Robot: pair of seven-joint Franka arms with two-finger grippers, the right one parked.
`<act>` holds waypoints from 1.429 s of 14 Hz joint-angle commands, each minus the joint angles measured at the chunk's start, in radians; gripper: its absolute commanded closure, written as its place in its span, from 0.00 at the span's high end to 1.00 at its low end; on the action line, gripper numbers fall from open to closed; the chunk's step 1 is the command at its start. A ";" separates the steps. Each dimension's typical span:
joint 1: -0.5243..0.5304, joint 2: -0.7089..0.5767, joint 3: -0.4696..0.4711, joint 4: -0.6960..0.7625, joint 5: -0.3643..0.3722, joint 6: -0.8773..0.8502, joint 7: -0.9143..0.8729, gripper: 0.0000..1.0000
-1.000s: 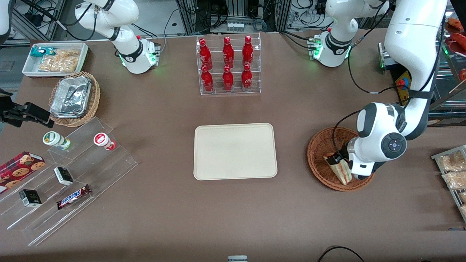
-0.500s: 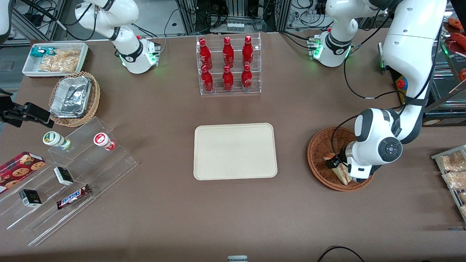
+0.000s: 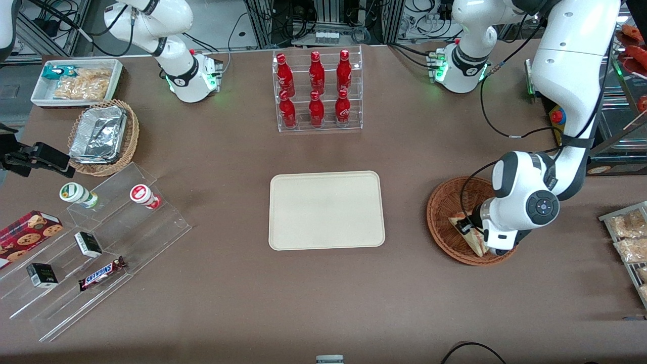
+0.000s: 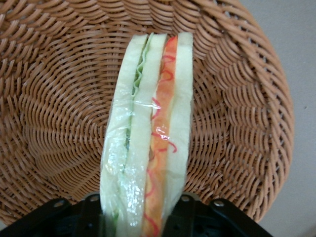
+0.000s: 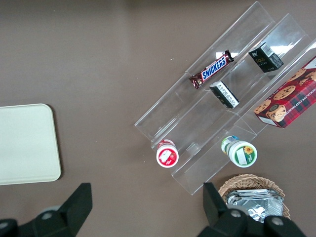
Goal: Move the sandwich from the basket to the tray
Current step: 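Lift the sandwich and carry it with the left gripper over the cream tray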
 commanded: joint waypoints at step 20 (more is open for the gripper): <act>-0.646 0.293 -0.018 0.433 0.035 0.010 -0.136 0.70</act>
